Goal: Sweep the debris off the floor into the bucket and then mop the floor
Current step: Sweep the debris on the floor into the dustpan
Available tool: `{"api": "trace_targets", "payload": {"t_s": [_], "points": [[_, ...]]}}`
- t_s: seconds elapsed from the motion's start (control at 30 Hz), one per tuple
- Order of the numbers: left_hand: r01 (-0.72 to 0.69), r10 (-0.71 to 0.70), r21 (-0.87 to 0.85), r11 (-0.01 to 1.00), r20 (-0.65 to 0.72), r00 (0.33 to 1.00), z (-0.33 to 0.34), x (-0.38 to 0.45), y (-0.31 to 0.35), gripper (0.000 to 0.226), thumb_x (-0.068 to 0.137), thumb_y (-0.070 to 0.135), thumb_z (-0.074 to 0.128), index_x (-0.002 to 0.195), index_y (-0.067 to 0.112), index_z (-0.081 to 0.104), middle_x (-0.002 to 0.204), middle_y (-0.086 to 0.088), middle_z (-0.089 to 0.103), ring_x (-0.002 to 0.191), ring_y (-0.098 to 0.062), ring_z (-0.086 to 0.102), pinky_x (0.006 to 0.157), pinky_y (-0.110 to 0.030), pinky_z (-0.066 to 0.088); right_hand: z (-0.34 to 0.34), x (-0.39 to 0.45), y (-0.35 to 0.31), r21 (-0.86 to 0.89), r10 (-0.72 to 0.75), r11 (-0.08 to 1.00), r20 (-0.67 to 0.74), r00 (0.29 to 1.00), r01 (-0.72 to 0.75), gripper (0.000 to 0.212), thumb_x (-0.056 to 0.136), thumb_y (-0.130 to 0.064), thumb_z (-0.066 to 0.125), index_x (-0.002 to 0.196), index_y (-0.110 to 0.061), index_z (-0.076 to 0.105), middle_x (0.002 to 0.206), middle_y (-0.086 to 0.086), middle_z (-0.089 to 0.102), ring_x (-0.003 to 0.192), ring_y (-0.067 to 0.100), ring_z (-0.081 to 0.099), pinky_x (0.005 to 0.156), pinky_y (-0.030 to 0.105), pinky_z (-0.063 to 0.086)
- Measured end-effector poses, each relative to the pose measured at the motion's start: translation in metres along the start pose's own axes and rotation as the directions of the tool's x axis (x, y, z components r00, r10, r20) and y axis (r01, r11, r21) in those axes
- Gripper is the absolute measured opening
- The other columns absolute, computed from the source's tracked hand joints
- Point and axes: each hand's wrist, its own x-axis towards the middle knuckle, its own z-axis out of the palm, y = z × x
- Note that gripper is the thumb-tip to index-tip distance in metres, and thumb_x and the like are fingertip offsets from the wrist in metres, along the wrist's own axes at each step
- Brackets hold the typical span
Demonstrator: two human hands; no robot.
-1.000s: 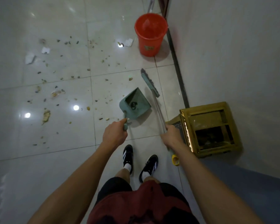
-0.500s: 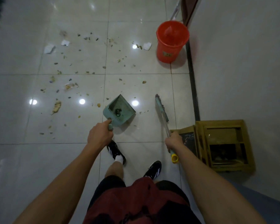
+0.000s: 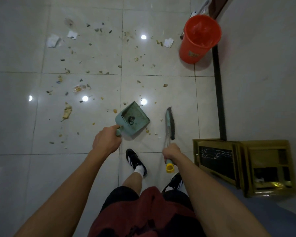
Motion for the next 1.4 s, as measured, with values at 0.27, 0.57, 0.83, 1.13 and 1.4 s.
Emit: {"api": "trace_targets", "payload": {"t_s": [0.27,0.57,0.83,1.13,1.4], "points": [[0.007,-0.007,0.010,1.000,0.011,1.000,-0.026,0.020,-0.037,0.037,0.094,0.020,0.060,0.129,0.032,0.064,0.094,-0.005,0.071,0.077,-0.026,0.064,0.068,-0.035,0.056,0.042,0.012,-0.064,0.253,-0.006,0.967,0.108,0.994,-0.021,0.039,0.071,0.004,0.055,0.109,0.014,0.053,0.083,0.026,0.060,0.061,0.035,0.063,0.049,0.037,0.053],[0.017,-0.016,0.039,0.999,-0.031,0.999,-0.034,0.008,-0.045,0.028,0.096,0.020,0.058,0.122,0.024,0.066,0.098,-0.005,0.070,0.076,-0.024,0.059,0.063,-0.031,0.044,0.040,-0.006,-0.066,0.411,-0.096,0.911,0.113,0.989,0.041,0.012,0.087,0.010,0.045,0.089,0.002,0.055,0.073,0.015,0.049,0.045,0.018,0.040,0.040,0.021,0.037],[-0.045,0.048,0.068,0.997,-0.035,0.998,-0.028,-0.033,-0.041,0.027,0.094,0.018,0.059,0.119,0.025,0.066,0.098,-0.004,0.069,0.076,-0.021,0.063,0.056,-0.027,0.046,0.044,-0.034,0.010,0.400,-0.120,0.911,0.015,0.993,0.105,0.020,0.085,0.008,0.047,0.100,0.005,0.060,0.071,0.016,0.054,0.043,0.021,0.044,0.044,0.025,0.041],[-0.106,0.110,0.094,0.990,-0.040,0.993,-0.005,-0.088,-0.037,0.027,0.096,0.020,0.058,0.121,0.023,0.066,0.097,-0.004,0.069,0.077,-0.020,0.064,0.058,-0.030,0.052,0.080,-0.045,0.121,0.285,-0.036,0.957,-0.083,0.996,0.059,0.033,0.075,-0.006,0.051,0.104,0.004,0.060,0.098,0.031,0.067,0.072,0.038,0.067,0.059,0.043,0.059],[-0.125,0.126,0.082,0.989,-0.005,0.992,-0.010,-0.091,-0.052,0.028,0.094,0.015,0.059,0.119,0.023,0.069,0.091,-0.001,0.065,0.072,-0.018,0.059,0.051,-0.024,0.038,0.113,-0.041,0.135,0.315,0.077,0.948,-0.069,0.995,-0.051,0.040,0.072,-0.010,0.055,0.109,0.005,0.059,0.110,0.029,0.066,0.089,0.040,0.069,0.076,0.047,0.059]]}}
